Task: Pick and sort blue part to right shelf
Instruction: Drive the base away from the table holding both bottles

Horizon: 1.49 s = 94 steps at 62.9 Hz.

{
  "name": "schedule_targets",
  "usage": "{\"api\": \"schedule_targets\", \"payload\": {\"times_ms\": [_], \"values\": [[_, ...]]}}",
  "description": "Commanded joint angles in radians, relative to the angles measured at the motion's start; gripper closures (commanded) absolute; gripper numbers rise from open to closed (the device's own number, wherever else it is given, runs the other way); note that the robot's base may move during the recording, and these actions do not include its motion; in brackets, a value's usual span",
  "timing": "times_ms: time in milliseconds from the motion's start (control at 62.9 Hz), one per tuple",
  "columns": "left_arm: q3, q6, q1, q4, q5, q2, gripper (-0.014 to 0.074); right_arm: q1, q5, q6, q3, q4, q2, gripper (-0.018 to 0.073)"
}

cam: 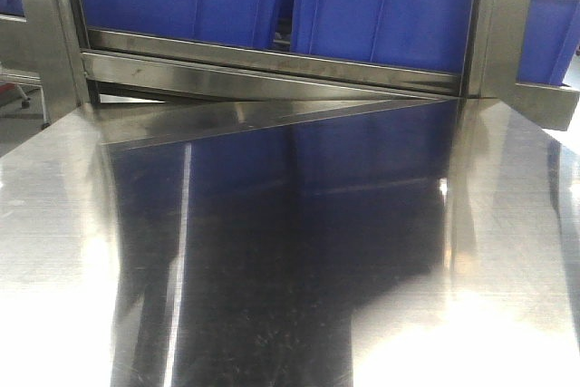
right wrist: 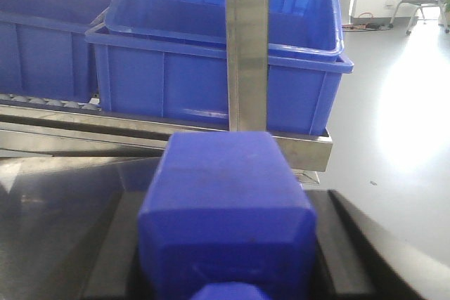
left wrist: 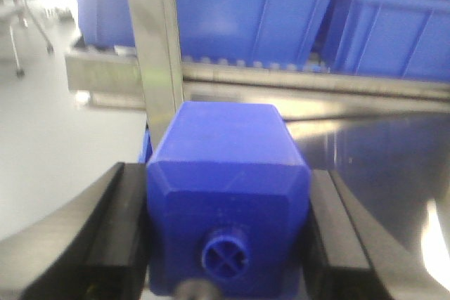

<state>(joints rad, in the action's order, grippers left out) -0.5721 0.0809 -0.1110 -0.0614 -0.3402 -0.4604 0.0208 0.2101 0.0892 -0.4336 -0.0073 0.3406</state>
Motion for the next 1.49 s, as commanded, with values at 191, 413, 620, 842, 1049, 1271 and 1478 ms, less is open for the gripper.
{"api": "schedule_targets", "payload": {"times_ms": [191,413,620,842,1049,1271,1478], "values": [[-0.029,-0.009,0.000,0.002,0.093,0.086,0.0242,-0.004,-0.090,-0.002,-0.028,0.000,0.007,0.0134],[-0.029,-0.009,0.000,0.002,0.093,0.086,0.0242,-0.004,-0.090,-0.002,-0.028,0.000,0.007,0.0134],[-0.029,-0.009,0.000,0.002,0.093,0.086,0.0242,-0.004,-0.090,-0.002,-0.028,0.000,0.007,0.0134],[-0.029,-0.009,0.000,0.002,0.093,0.084,0.0242,-0.004,-0.090,-0.002,-0.028,0.000,0.007,0.0134],[-0.029,-0.009,0.000,0.002,0.093,0.084,0.0242,-0.004,-0.090,-0.002,-0.028,0.000,0.007,0.0134],[-0.029,-0.009,0.000,0.002,0.093,0.084,0.0242,-0.004,-0.090,-0.002,-0.028,0.000,0.007,0.0134],[-0.029,-0.009,0.000,0.002,0.093,0.084,0.0242,-0.004,-0.090,-0.002,-0.028,0.000,0.007,0.0134]]}}
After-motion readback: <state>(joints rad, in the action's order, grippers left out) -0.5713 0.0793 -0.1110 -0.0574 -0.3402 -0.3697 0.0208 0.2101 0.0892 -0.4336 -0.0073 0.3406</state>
